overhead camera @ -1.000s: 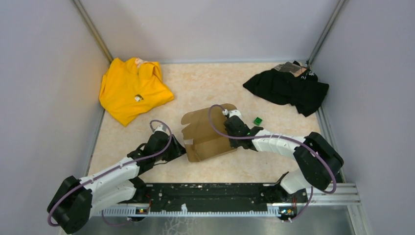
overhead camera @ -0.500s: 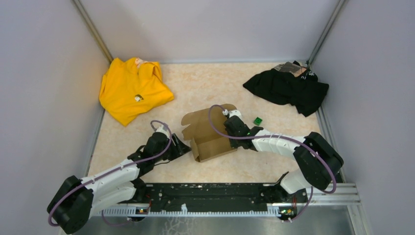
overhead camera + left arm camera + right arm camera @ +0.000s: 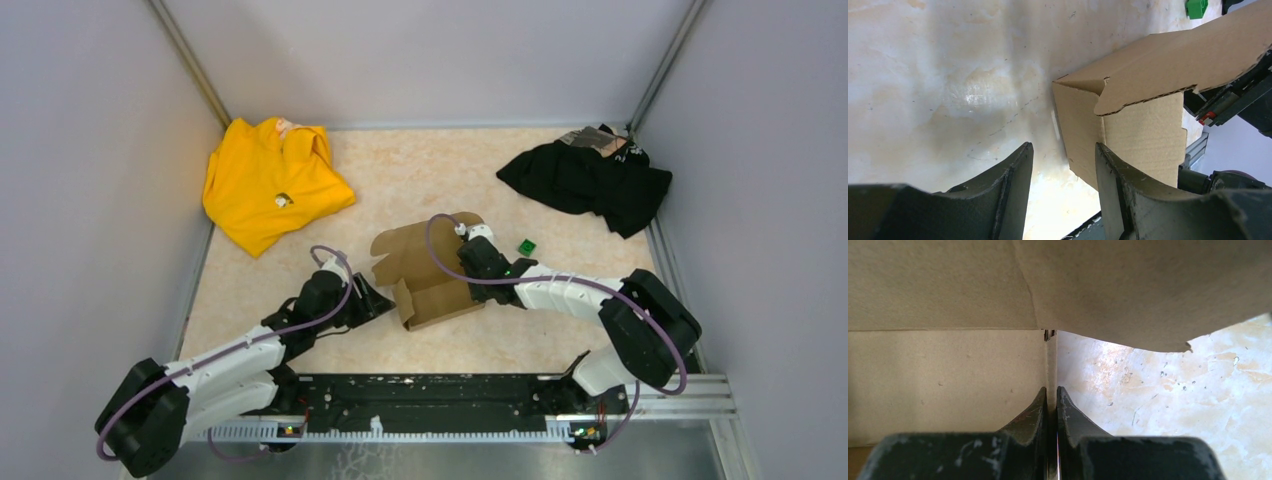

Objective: Fold the paper box

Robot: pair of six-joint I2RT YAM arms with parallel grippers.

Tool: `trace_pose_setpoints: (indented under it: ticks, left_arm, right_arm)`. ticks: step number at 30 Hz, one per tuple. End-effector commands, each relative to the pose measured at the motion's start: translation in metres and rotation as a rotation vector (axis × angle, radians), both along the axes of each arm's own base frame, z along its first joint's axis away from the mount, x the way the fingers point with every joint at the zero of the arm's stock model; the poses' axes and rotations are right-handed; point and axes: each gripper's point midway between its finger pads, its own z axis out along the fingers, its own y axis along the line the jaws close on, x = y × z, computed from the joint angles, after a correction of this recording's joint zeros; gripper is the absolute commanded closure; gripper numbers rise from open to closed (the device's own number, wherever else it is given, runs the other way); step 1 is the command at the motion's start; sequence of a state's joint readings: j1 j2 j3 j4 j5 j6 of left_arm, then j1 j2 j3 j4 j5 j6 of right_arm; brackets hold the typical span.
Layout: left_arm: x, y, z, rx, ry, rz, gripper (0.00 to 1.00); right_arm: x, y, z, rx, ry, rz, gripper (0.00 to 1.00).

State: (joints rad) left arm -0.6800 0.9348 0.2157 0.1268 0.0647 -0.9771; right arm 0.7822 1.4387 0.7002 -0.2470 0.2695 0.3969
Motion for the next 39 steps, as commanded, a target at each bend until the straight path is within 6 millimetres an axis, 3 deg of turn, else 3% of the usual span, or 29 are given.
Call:
trace_pose_setpoints:
  ticks: [1,16,28,39]
  left_arm:
    - [0.006,-0.012,0.021,-0.045,-0.034,-0.013,0.45]
    - [0.004,-0.021,0.03,-0.049,-0.029,-0.028,0.45]
    - [0.003,-0.034,0.026,0.051,0.012,-0.063,0.44]
    - [-0.001,-0.04,0.013,0.245,0.06,-0.11,0.44]
  right_arm:
    - [0.009,0.003,0.005,0.018,-0.029,-0.023,1.0]
    - [0.008,0.003,0.003,0.019,-0.027,-0.027,1.0]
    - [0.008,-0.002,0.001,-0.051,-0.024,-0.044,1.0]
    - [0.008,0.003,0.002,-0.069,-0.02,-0.036,1.0]
